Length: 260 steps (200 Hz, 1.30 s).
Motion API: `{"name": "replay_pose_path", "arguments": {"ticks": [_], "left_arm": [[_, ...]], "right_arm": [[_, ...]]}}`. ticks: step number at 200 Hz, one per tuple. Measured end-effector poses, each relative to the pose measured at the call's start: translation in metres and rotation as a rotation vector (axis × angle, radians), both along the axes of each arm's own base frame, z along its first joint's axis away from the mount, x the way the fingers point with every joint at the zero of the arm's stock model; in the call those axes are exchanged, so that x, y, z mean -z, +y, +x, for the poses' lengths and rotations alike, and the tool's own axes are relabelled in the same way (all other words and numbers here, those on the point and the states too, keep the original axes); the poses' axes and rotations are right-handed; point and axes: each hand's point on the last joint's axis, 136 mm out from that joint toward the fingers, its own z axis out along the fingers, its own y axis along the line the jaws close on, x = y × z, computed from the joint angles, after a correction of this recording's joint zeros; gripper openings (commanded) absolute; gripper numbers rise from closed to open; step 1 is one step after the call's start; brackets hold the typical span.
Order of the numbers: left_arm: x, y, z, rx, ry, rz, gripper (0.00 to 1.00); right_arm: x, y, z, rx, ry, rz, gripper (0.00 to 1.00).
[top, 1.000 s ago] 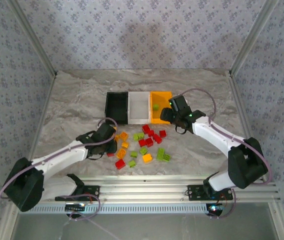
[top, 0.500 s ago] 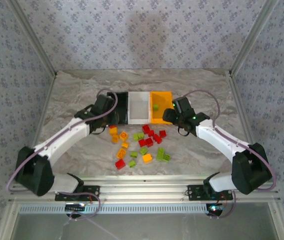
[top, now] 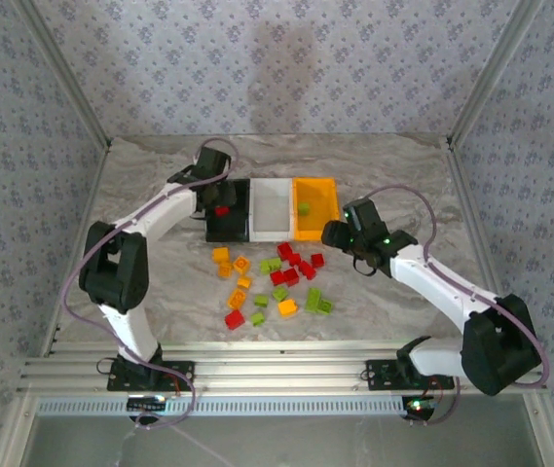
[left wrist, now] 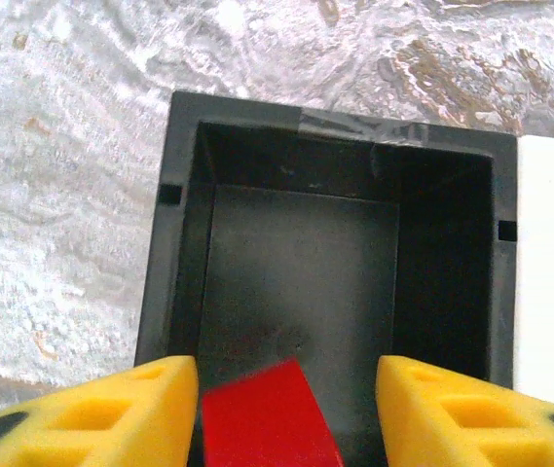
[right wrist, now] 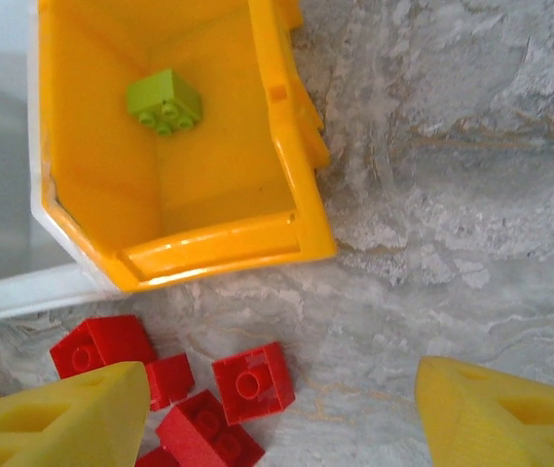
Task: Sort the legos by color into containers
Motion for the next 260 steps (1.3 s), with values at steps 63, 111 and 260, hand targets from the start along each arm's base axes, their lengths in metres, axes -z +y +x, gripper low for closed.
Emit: {"name": "replay_pose_path", "arguments": {"ticks": [63, 111, 260], "left_arm": [[-0.035, -0.009, -0.008, 0.019, -0.057, -0.054, 0.99], [-0.138, -0.054, -0.101, 0.195, -0.291, -0.252, 0.99], [-0.015, 0.007, -0.248, 0.12, -0.18, -0.372, 0.99]], "right_arm": [[0.013, 0.005, -0.017, -0.045, 0.049, 0.038, 0.77], [0.034, 0.015, -0.048, -0.124, 0.1, 0.044, 0.78], [0.072, 0.054, -0.083, -0.319, 0.138, -0.139, 0.55]]}}
